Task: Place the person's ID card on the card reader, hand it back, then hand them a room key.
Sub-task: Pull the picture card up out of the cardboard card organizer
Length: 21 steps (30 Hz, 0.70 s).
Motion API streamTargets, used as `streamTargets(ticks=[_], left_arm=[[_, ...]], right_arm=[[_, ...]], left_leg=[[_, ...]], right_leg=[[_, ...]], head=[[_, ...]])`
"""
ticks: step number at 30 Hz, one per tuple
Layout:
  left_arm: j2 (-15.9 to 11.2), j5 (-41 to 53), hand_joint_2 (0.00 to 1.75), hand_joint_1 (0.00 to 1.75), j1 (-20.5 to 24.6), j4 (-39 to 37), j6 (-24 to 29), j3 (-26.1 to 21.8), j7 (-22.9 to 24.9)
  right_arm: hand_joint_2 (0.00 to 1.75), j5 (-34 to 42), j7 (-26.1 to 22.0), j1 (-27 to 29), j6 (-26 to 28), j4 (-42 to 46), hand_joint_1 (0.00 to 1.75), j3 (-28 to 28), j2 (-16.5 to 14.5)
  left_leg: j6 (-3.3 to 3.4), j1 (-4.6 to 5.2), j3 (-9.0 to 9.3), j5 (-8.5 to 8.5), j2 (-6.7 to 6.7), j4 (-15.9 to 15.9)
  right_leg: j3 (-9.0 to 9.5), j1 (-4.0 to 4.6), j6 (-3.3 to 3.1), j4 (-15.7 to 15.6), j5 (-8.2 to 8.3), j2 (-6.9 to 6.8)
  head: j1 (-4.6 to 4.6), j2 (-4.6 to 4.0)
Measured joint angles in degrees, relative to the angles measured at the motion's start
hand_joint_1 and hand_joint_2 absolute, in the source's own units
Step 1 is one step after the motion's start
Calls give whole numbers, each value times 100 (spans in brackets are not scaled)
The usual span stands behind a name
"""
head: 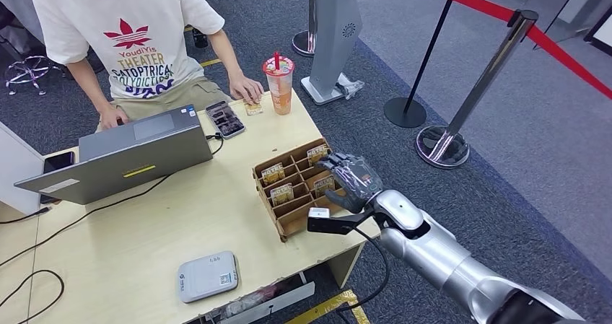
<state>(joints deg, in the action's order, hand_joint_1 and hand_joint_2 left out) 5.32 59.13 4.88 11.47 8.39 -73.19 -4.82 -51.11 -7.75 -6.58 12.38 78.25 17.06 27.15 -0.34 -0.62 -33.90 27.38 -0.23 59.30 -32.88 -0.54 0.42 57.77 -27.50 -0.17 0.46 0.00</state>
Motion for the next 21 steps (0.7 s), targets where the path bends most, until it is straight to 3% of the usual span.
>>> streamTargets(ticks=[7,13,21], left_arm=[[-19,-16,0,0,-2,0,0,0,10],[-27,-19,0,0,-4,0,0,-1,10],[-31,-16,0,0,-5,0,0,-1,10]], right_arm=[[175,66,-14,-69,-41,-116,83,-16,-1],[175,64,-28,-151,-75,-201,106,-18,-2],[175,64,-39,-176,-74,-298,86,-18,-2]], left_leg=[[0,0,0,0,0,0],[0,0,-1,0,0,0],[0,0,0,0,0,0]], right_leg=[[0,0,0,0,0,0],[0,0,0,0,0,-1],[0,0,0,0,0,-1]], head=[[-1,0],[0,0],[0,0]])
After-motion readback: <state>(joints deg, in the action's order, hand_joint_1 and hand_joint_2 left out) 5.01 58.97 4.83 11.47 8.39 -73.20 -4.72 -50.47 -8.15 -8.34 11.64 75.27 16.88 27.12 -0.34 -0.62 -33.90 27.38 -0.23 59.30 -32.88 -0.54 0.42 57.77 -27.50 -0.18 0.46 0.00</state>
